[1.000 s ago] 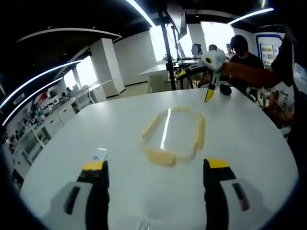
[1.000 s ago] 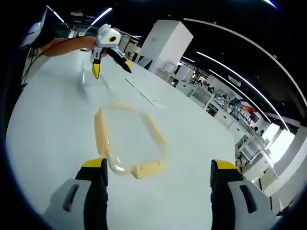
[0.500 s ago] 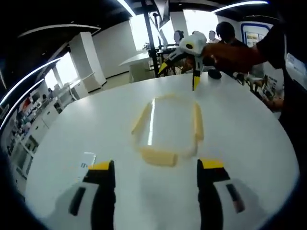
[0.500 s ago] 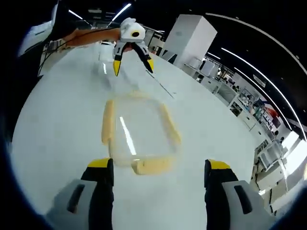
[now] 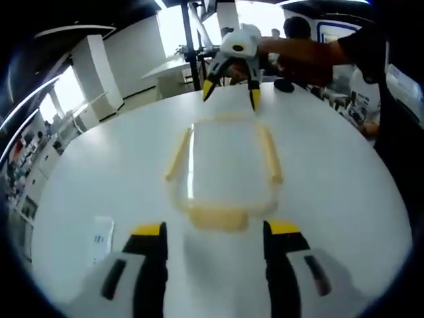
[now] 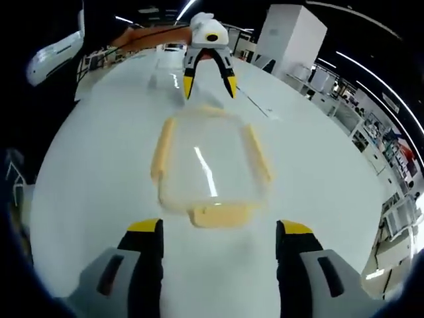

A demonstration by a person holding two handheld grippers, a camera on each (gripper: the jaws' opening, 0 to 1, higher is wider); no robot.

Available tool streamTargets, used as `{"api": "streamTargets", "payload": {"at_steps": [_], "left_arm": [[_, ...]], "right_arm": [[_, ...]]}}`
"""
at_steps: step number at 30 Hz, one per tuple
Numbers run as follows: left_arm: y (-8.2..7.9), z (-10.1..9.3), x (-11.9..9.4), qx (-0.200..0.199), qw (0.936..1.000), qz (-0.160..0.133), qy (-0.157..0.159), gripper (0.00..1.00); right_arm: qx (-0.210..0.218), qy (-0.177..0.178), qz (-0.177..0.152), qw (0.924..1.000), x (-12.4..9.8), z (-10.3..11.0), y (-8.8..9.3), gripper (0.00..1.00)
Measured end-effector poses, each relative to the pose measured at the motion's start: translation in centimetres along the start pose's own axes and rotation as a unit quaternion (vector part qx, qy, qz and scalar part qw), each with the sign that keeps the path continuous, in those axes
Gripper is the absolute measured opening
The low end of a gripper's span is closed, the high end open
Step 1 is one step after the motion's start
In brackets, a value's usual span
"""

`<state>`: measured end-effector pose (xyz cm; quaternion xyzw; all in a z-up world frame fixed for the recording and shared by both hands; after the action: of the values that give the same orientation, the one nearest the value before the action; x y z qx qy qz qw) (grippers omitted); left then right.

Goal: Snap each plastic latch of the storage box into its locked position after aligning the lid with the box until every specified latch is closed and the lid sits flush.

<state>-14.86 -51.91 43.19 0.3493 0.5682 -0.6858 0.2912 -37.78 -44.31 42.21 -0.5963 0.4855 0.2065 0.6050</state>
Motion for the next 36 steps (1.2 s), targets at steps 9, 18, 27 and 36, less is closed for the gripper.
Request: {"api": "streamTargets", "payload": {"at_steps": [9, 18, 27, 36], "left_arm": [[0.0, 0.3, 1.3, 0.009, 0.9997, 0.013, 0.019, 0.5], [0.2, 0.0, 2.3, 0.021, 0.9988, 0.024, 0.038, 0.49], [0.0, -0.1, 2.6, 0.03, 0.9979, 0.028, 0.05, 0.46], [-0.3, -0.4, 2.8, 0.028, 0.9977, 0.026, 0.056, 0.43]], "right_arm": [[-0.005, -0.027, 0.022, 0.9994, 0.9, -0.5, 0.1, 0.63], [-0.01, -0.053, 0.036, 0.9979, 1.6, -0.1, -0.5, 0.56], [-0.01, -0.07, 0.05, 0.9963, 2.0, 1.1, -0.8, 0.46], [-0.009, -0.076, 0.058, 0.9954, 2.2, 0.4, -0.1, 0.44]]}}
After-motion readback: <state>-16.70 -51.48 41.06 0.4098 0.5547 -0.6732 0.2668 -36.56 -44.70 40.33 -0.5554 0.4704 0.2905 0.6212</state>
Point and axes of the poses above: the point that each gripper's makers call its tool centre point, and the gripper's own axes: x roughly forward along the fingers, z roughly to its left, y roughly out of its underside, the point moved 1 cm from there along -x, roughly backward along the fingers, and after that the axes turned 9 degrees about z, right-handed, at the moved point
